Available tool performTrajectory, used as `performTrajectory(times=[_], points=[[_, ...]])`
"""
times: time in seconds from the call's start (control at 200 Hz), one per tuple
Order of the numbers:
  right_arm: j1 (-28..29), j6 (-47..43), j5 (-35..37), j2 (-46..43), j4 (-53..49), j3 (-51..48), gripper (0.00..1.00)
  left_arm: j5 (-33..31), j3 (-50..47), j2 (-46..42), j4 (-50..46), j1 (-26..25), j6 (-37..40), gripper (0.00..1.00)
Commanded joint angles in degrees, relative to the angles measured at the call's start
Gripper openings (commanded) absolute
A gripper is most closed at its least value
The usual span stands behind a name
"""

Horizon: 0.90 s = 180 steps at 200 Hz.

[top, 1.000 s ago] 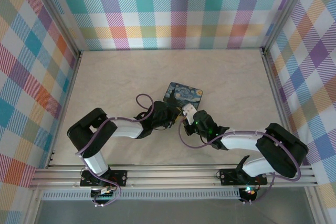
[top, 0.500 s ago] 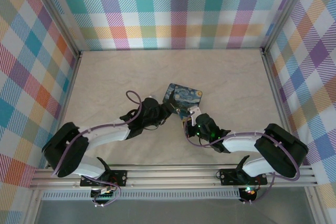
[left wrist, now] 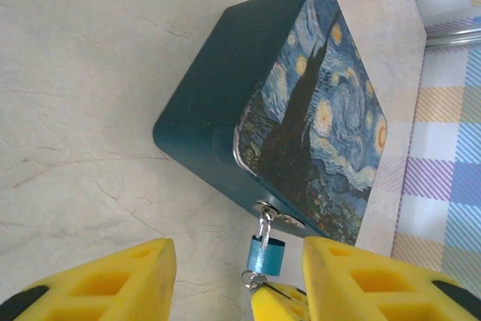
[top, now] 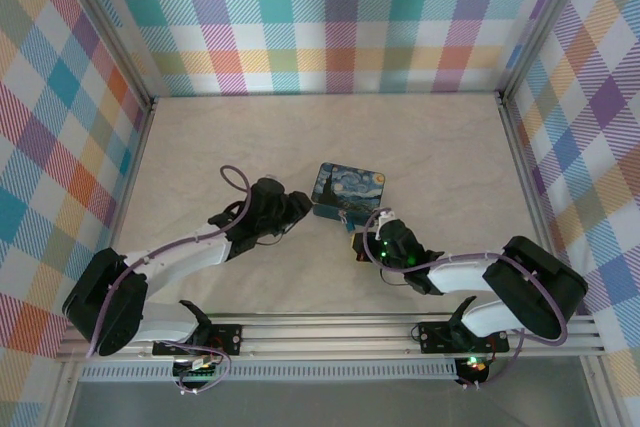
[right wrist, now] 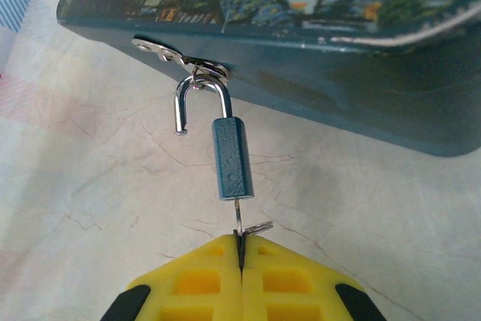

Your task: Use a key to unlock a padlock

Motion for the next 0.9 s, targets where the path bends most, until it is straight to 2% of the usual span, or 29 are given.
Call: performTrajectory(times=[0.0,0.15,0.215,0.31,0.395,0.555,0.64,0.895], points=[[-0.53,5.52,-2.21,1.54,2.07,-0.25,0.05,3.96,2.46,1.41,-0.6,2.58,2.48,0.53],[-0.99,5.65,-3.06,2.49,0.58,0.36,0.08,5.48,6.12,3.14,-2.56,4.51,5.23,0.67],[-1.21,6.02,-2.88,2.69,0.78,0.05,0.08,5.83,8.46,4.47,-3.81,4.99,7.52,0.77],[-1.39,5.89,-3.2,3.09,1.01,-0.03,0.12,7.23,11.89,7.49,-5.13,5.77,10.2,0.84],[-1.61,5.49,-3.24,2.99,0.58,-0.04,0.18,8.7,15.2,11.02,-6.86,6.4,11.85,0.86],[-2.16,4.62,-3.2,1.26,-1.91,-0.85,0.38,8.3,19.69,16.52,-9.61,6.89,14.37,0.87],[-2.91,3.43,-4.16,-0.11,-2.5,-1.34,0.45,9.04,20.8,18.44,-9.03,6.98,15.25,0.86],[-8.3,-0.8,-14.07,-5.28,-0.83,-1.56,0.62,12.6,23.55,24.89,-9.8,6.98,17.5,0.85]])
